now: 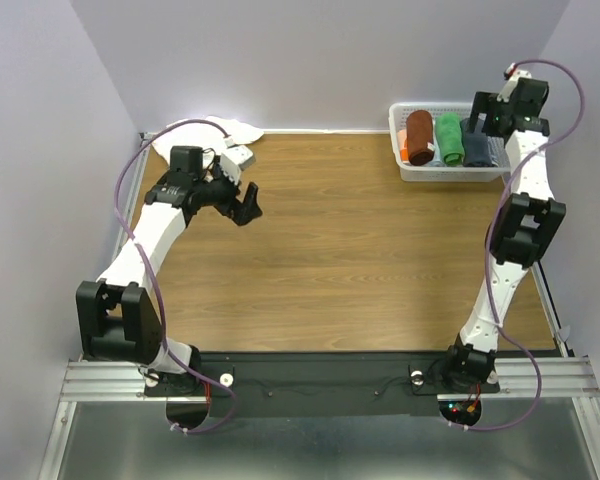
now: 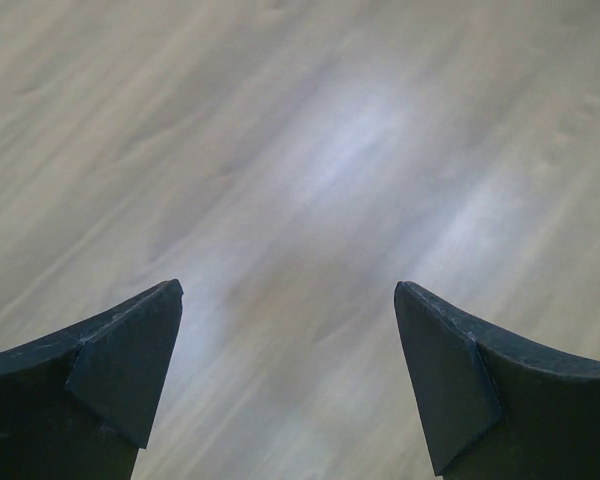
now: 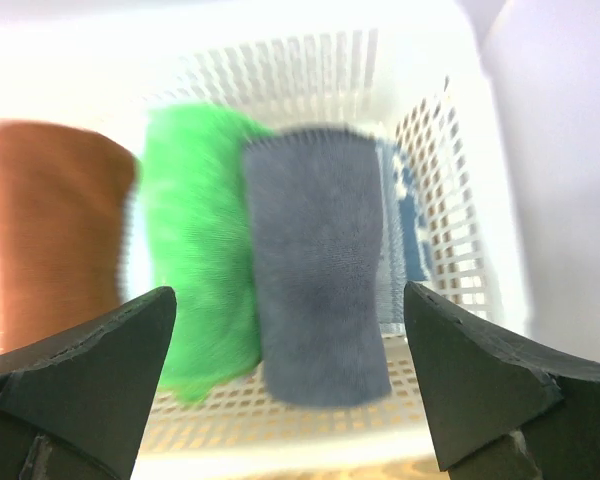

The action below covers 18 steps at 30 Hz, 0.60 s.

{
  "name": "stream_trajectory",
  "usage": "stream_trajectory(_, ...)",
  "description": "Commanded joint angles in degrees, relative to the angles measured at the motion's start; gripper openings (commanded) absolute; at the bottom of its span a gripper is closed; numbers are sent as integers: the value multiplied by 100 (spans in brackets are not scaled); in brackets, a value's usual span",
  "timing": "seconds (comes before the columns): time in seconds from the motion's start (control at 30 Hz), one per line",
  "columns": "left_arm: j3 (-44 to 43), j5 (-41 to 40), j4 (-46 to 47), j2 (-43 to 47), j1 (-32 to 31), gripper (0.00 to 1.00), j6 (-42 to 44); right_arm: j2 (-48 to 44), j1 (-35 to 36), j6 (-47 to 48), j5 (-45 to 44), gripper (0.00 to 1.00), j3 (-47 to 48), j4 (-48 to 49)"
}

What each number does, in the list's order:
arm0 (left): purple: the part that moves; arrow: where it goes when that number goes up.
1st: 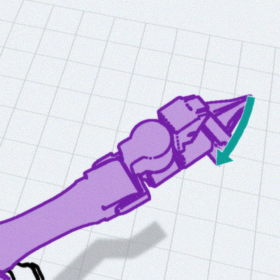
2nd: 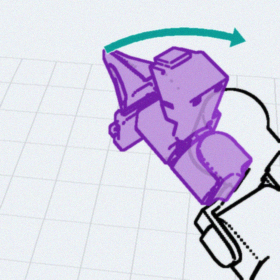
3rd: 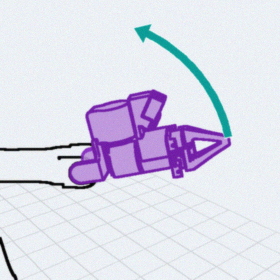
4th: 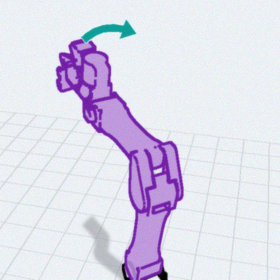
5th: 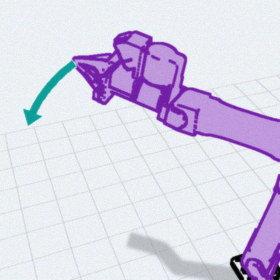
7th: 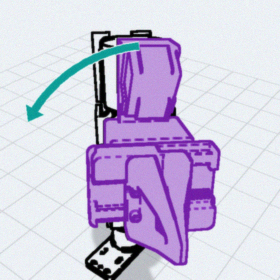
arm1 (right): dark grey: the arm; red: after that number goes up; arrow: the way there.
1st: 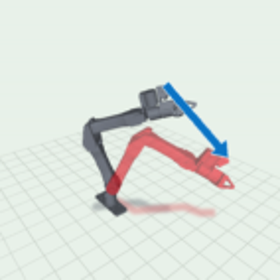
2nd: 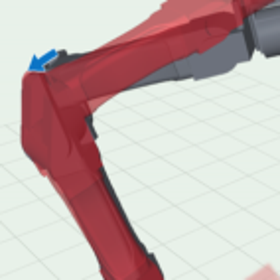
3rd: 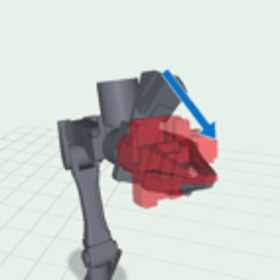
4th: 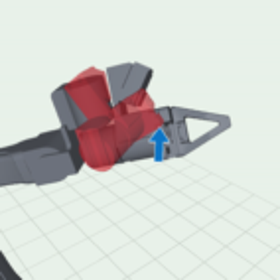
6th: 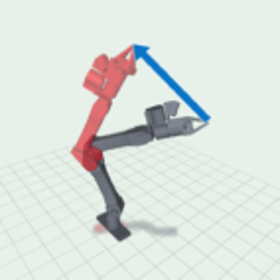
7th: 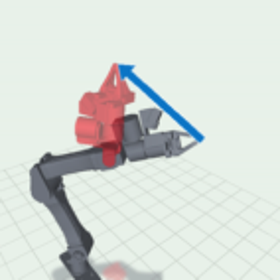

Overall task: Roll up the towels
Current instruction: Place the rolled towel into the container

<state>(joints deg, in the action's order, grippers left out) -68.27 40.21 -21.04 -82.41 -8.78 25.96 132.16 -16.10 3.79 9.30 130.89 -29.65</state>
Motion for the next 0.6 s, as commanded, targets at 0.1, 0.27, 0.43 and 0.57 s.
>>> stream_trajectory(0.1,-1029,-1874,1093,-783,473,99,-609,-1411,19,87,379,100,-353,223)
stream_trajectory(0.27,-2459,-2727,865,-2354,825,99,-723,-2262,28,148,1265,100,-1238,56)
stream_trajectory(0.43,-3569,-3168,689,-3596,1132,99,-759,-2914,151,166,1768,100,-2338,-94)
stream_trajectory(0.57,-4396,-3291,460,-4511,1159,99,-715,-3275,300,148,1988,100,-3077,-155)
